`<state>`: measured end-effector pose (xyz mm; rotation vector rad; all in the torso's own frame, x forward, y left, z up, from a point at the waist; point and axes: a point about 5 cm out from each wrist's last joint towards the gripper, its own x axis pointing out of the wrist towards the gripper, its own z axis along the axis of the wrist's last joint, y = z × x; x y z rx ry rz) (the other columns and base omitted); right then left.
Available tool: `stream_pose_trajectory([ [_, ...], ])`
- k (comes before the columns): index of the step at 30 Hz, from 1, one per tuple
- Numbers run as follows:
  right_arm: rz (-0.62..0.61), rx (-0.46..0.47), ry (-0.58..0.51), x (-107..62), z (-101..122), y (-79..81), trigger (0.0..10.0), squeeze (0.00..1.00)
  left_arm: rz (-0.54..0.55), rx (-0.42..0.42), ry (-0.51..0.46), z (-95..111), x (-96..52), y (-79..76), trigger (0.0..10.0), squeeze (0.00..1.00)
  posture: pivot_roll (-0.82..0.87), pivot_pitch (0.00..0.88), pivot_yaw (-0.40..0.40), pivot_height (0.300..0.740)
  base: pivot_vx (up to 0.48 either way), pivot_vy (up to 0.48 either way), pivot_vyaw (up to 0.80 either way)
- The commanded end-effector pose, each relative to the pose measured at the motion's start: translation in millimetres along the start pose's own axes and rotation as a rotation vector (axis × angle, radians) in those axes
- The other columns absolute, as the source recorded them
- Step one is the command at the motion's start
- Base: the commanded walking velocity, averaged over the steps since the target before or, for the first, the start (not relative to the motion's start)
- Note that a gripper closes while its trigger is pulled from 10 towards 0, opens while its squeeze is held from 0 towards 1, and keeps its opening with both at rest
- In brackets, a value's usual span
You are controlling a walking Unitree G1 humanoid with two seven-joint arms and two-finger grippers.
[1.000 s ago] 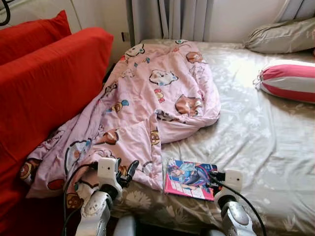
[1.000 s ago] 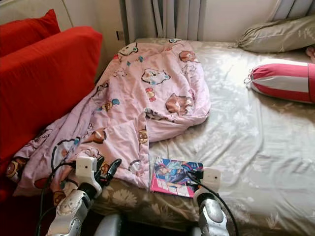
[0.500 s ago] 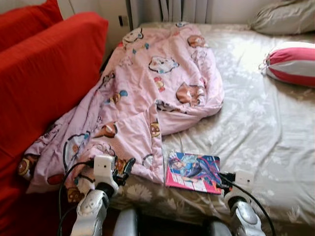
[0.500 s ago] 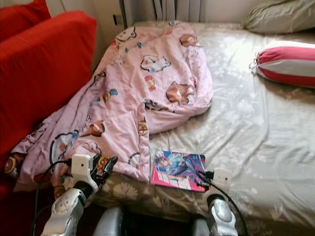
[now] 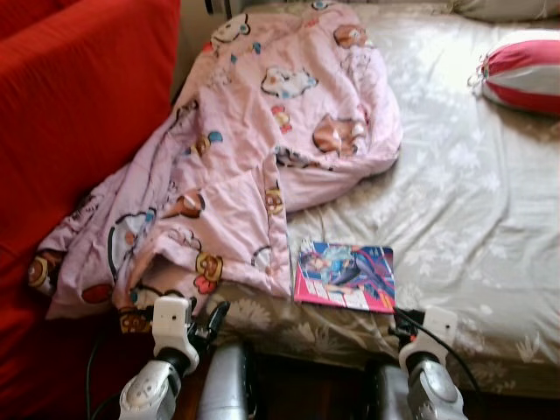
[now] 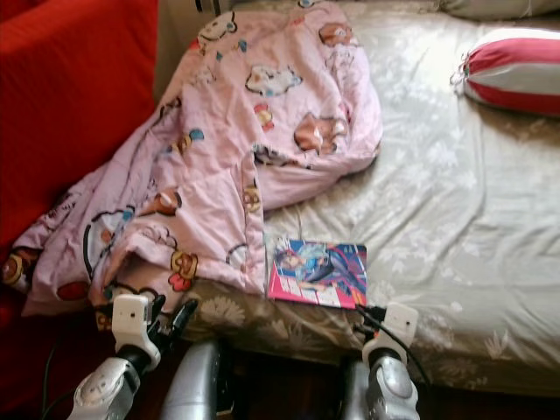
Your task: Clean up the room
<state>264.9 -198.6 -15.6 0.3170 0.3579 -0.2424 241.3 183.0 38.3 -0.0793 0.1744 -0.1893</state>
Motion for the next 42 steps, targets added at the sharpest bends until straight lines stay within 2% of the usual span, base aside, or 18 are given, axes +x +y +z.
stream_pose_trajectory([
  [1,0.001,0.041,-0.013,-0.3,0.5,-0.1,10.0,1.00,0.011,0.011,0.024,-2.2,-5.5,5.3,10.0,0.00,0.19,0.270,0.095,0.601,0.000,0.000,0.00],
  [5,-0.004,0.077,-0.034,3.4,7.8,-0.4,10.0,1.00,0.016,0.019,0.038,-3.3,-10.3,7.6,10.0,0.00,0.19,0.279,0.103,0.601,0.000,0.000,0.00],
  [15,0.040,0.150,-0.044,8.6,12.9,12.5,10.0,1.00,-0.008,0.045,0.075,-5.1,-20.8,5.6,10.0,0.00,0.21,0.302,0.119,0.601,0.000,0.000,0.00],
  [16,0.040,0.151,-0.043,9.4,13.8,13.7,10.0,0.95,-0.008,0.049,0.080,-4.8,-22.8,7.1,10.0,0.00,0.22,0.304,0.121,0.601,0.000,0.000,0.00],
  [17,0.048,0.155,-0.045,10.0,14.7,15.0,10.0,0.13,-0.005,0.054,0.085,-5.1,-25.2,8.5,10.0,0.00,0.22,0.307,0.122,0.601,0.000,0.000,0.00],
  [18,0.055,0.164,-0.049,10.7,16.2,15.5,10.0,0.00,-0.003,0.054,0.089,-5.5,-27.4,9.2,10.0,0.00,0.22,0.309,0.125,0.601,0.000,0.000,0.00],
  [28,0.053,0.174,-0.077,11.8,22.6,8.6,10.0,0.00,0.008,0.053,0.113,-8.8,-38.7,9.1,10.0,0.00,0.23,0.331,0.128,0.601,0.000,0.000,0.00],
  [33,0.068,0.242,-0.072,10.3,19.5,5.8,10.0,0.00,0.007,0.056,0.131,-9.8,-45.7,10.0,10.0,0.00,0.24,0.342,0.133,0.601,0.000,0.000,0.00],
  [42,0.177,0.339,-0.060,11.6,19.6,14.4,10.0,0.00,0.011,0.064,0.153,-9.3,-55.3,13.1,10.0,0.00,0.26,0.359,0.147,0.601,0.000,0.000,0.00],
])
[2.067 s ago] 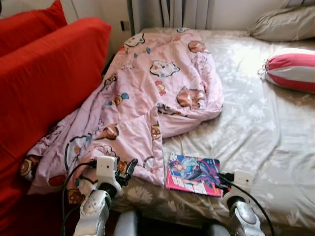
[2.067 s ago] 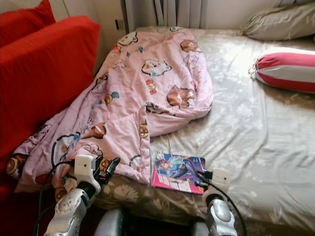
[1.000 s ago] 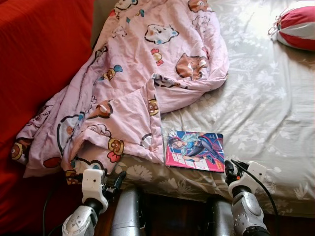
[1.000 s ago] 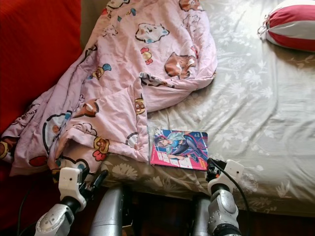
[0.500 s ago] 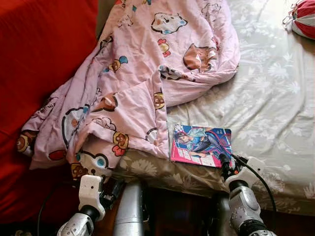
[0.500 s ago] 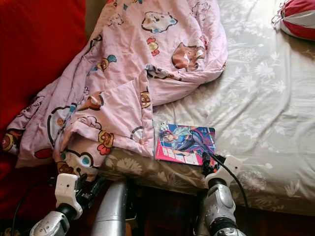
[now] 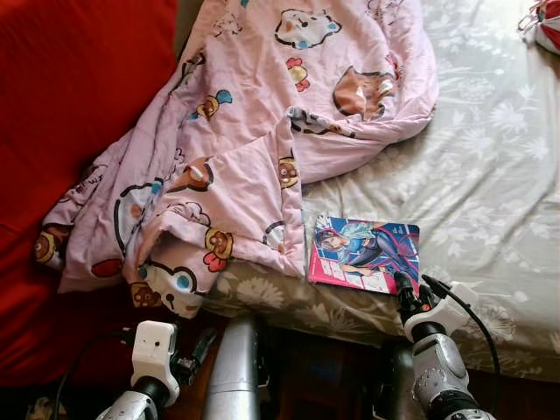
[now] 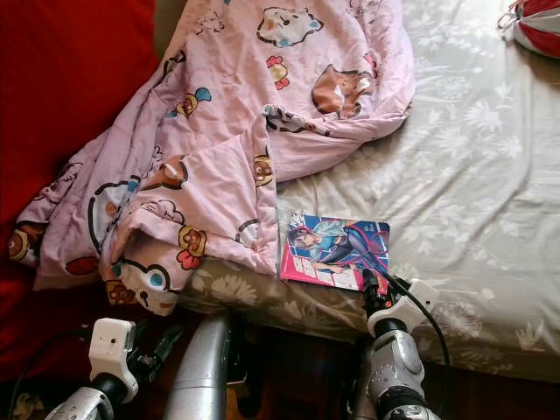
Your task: Clean up the room
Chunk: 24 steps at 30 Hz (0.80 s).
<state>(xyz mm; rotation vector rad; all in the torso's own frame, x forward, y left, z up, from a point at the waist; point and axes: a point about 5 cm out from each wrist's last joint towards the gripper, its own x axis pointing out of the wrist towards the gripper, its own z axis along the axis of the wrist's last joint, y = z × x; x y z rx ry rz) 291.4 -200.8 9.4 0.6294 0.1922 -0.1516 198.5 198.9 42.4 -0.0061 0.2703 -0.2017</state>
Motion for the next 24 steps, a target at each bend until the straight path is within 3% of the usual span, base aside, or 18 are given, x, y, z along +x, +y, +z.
stream_pose_trajectory([
  [1,0.009,0.038,0.039,-4.4,-11.3,-0.1,10.0,0.00,0.012,0.000,0.053,-8.0,-10.0,5.0,10.0,0.00,0.26,0.360,0.148,0.601,0.000,0.000,0.00],
  [6,0.026,0.143,0.041,-4.7,-13.9,0.7,10.0,0.00,0.010,0.008,0.063,-9.0,-13.3,6.0,10.0,0.00,0.26,0.366,0.151,0.601,0.000,0.000,0.00],
  [7,0.024,0.214,0.042,-6.6,-16.7,-1.3,10.0,0.00,0.007,0.018,0.068,-9.1,-14.4,6.2,10.0,0.00,0.27,0.367,0.150,0.601,0.000,0.000,0.00],
  [8,0.024,0.214,0.042,-6.6,-16.7,-1.3,10.0,0.00,0.007,0.018,0.068,-9.1,-14.4,6.2,10.0,0.00,0.27,0.367,0.150,0.601,0.000,0.000,0.00],
  [10,0.043,0.360,0.047,-10.4,-22.8,-3.2,10.0,0.00,0.011,0.020,0.069,-8.4,-16.6,6.4,10.0,0.00,0.27,0.368,0.155,0.601,0.000,0.000,0.00],
  [16,0.016,0.513,-0.005,-16.8,-23.4,-14.4,10.0,0.00,0.013,0.035,0.074,-7.5,-20.8,7.0,10.0,0.00,0.29,0.376,0.162,0.601,0.000,0.000,0.00],
  [20,-0.016,0.541,-0.023,-18.9,-21.9,-21.2,10.0,0.00,0.015,0.035,0.073,-6.6,-19.4,7.2,10.0,0.00,0.30,0.383,0.164,0.601,0.000,0.000,0.00],
  [24,0.039,0.552,-0.033,-15.2,-16.8,-16.7,10.0,0.00,0.011,0.051,0.074,-5.3,-20.6,7.1,10.0,0.00,0.30,0.388,0.168,0.601,0.000,0.000,0.00],
])
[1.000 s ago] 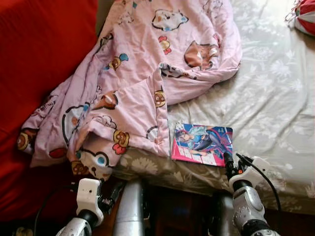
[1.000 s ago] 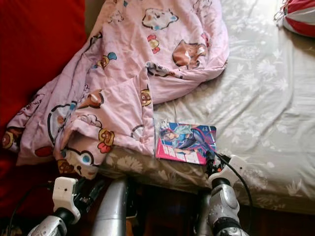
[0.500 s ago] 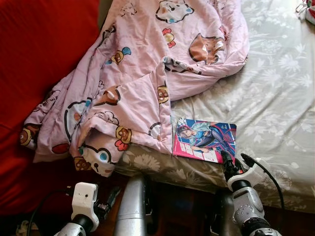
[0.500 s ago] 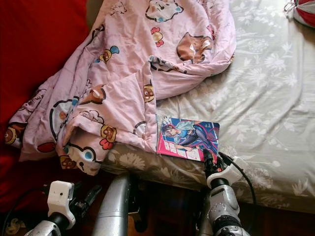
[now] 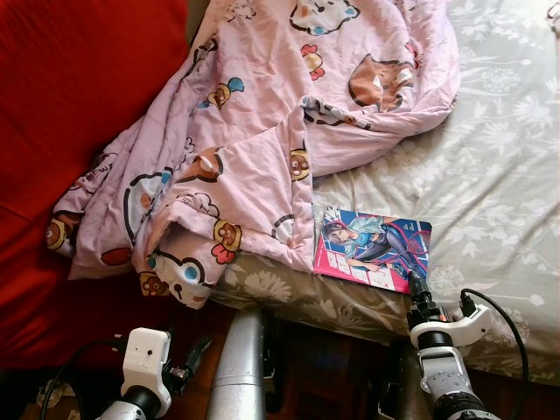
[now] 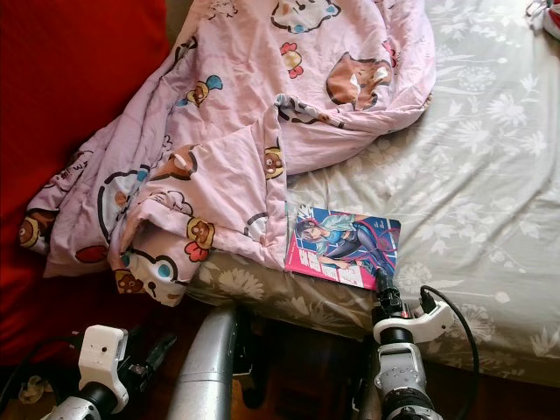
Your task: Clean up the room
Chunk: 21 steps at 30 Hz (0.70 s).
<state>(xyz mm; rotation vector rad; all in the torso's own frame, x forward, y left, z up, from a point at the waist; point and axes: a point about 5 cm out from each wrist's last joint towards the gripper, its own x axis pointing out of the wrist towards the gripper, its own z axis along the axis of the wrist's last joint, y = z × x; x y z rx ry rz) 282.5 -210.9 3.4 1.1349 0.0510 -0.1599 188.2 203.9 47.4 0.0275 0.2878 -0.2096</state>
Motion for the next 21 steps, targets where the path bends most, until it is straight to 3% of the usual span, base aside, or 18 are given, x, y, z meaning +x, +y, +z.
stream_pose_trajectory([
  [1,-0.026,0.075,0.016,-7.5,-9.3,-7.6,10.0,0.00,0.011,0.018,0.059,-8.9,-9.3,3.4,10.0,0.00,0.29,0.387,0.169,0.601,0.000,0.000,0.00],
  [4,-0.013,0.134,-0.016,-2.8,-5.4,-3.3,10.0,0.00,-0.002,0.027,0.067,-10.1,-11.8,1.5,10.0,0.00,0.30,0.391,0.170,0.601,0.000,0.000,0.00],
  [9,0.014,0.127,0.036,-0.4,-14.9,2.7,10.0,0.00,-0.002,0.033,0.070,-10.3,-13.1,2.1,10.0,0.00,0.30,0.395,0.172,0.601,0.000,0.000,0.00],
  [10,0.015,0.129,0.039,-0.3,-15.9,3.1,8.1,0.00,-0.002,0.033,0.071,-10.4,-13.0,2.3,10.0,0.00,0.30,0.395,0.172,0.601,0.000,0.000,0.00],
  [12,0.020,0.136,0.050,-1.2,-19.2,3.3,0.0,0.00,-0.005,0.039,0.074,-10.5,-12.3,2.6,10.0,0.00,0.30,0.394,0.173,0.601,0.000,0.000,0.00],
  [21,-0.010,0.120,0.086,-12.9,-27.7,-7.6,0.0,0.00,-0.022,0.055,0.075,-12.4,-8.3,-0.1,10.0,0.00,0.30,0.384,0.170,0.601,0.000,0.000,0.00],
])
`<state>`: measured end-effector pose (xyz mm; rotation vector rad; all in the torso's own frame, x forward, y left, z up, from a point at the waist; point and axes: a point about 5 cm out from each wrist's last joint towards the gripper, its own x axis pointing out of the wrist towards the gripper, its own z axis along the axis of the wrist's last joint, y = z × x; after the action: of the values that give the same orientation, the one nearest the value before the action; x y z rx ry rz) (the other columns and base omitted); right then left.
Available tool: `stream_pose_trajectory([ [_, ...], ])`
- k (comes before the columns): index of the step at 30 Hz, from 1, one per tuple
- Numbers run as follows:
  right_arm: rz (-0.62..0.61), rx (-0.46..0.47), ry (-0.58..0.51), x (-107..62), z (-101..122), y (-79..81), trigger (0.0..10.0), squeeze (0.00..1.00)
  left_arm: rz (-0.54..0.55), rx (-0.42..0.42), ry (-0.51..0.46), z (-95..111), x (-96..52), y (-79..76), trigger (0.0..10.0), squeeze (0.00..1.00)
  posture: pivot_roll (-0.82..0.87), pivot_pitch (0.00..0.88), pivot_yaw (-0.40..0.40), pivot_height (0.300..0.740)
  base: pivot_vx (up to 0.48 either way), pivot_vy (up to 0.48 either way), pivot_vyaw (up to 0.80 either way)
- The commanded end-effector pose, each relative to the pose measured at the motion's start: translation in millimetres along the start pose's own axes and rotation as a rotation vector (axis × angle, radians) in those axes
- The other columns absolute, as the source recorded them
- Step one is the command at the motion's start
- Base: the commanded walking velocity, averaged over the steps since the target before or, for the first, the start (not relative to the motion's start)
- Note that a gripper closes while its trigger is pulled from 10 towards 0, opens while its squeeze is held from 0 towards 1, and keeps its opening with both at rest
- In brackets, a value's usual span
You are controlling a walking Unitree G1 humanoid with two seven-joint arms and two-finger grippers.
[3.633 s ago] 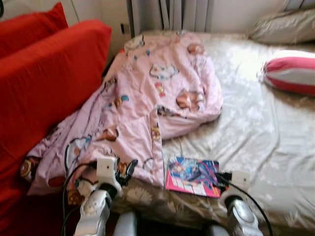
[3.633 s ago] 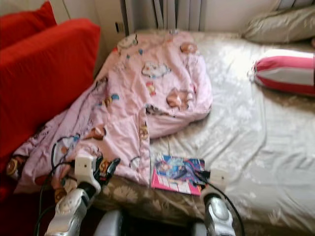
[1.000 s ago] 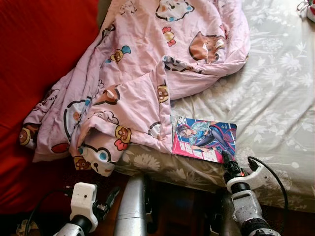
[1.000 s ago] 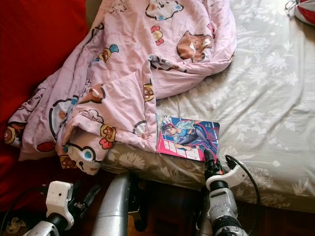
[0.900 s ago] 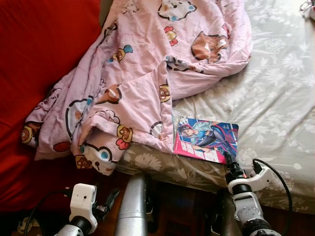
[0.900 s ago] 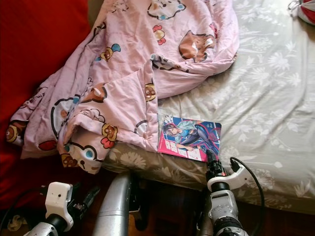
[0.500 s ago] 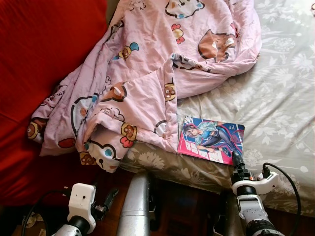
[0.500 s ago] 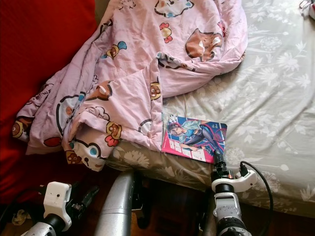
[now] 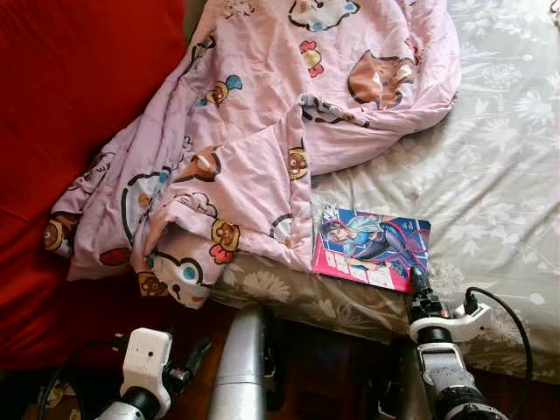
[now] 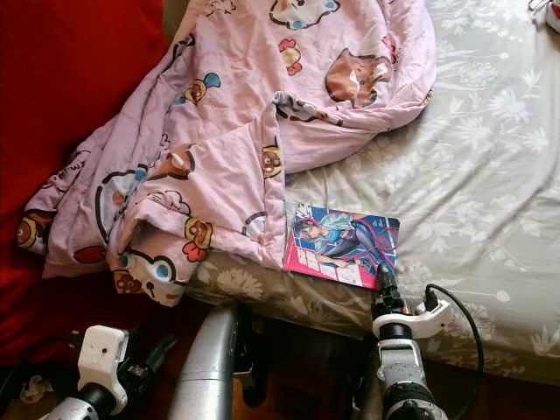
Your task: Clean up the room
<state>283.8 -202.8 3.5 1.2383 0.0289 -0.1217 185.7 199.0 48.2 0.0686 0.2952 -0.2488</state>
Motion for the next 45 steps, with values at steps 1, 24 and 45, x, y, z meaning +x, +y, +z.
stream_pose_trajectory([
  [1,-0.055,0.020,0.073,-13.6,-19.3,-12.7,0.0,0.00,0.010,0.009,0.064,-12.9,-6.7,4.5,10.0,0.00,0.30,0.384,0.170,0.601,0.000,0.000,0.00],
  [24,-0.052,-0.033,0.014,-1.6,-14.3,-1.1,0.0,0.00,0.008,0.060,0.040,-12.1,17.9,7.1,10.0,0.00,0.27,0.293,0.145,0.601,0.000,0.000,0.00],
  [45,-0.032,-0.463,-0.153,-20.0,31.5,4.2,0.0,0.00,0.062,0.009,-0.032,-4.0,77.3,7.8,10.0,0.00,0.10,0.059,0.060,0.601,0.000,0.000,0.00],
])
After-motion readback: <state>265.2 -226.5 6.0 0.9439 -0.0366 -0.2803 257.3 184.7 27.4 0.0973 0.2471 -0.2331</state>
